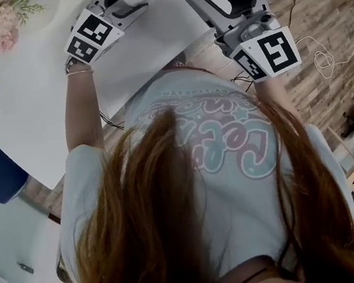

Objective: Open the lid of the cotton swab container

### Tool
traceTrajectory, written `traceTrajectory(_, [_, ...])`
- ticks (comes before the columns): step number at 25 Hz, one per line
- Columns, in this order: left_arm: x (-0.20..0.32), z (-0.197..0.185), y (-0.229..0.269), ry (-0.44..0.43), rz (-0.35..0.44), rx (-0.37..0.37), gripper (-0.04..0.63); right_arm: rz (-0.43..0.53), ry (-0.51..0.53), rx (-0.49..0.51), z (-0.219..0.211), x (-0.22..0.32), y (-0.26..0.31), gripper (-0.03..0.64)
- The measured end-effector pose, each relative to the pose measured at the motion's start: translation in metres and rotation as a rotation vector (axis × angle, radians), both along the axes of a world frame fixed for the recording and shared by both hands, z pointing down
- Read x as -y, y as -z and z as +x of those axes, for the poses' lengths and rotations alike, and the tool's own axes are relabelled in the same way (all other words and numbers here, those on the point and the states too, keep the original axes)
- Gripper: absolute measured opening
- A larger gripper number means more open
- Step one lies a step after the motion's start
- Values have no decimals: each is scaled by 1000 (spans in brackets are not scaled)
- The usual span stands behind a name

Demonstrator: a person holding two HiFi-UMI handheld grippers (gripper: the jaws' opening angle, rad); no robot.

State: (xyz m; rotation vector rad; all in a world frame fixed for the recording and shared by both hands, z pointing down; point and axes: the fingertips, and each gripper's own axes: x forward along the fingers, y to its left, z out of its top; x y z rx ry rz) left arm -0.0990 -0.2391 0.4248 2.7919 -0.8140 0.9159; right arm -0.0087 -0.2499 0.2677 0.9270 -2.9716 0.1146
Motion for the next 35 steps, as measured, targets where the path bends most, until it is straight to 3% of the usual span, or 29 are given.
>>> traceTrajectory(9, [-2, 5, 1, 18, 0, -10, 192, 15, 61, -29, 7, -1, -3, 298])
traceTrajectory(20, [-8, 7, 20, 101, 50, -167, 190, 34, 114, -26, 5, -6, -6, 298])
traceTrajectory(28, [-20, 17, 29, 79, 58, -191, 190, 45, 134, -12, 6, -8, -2, 298])
traceTrajectory(35, [-28, 33, 64, 23, 100, -248, 190, 74, 216, -9, 9, -21, 5, 298])
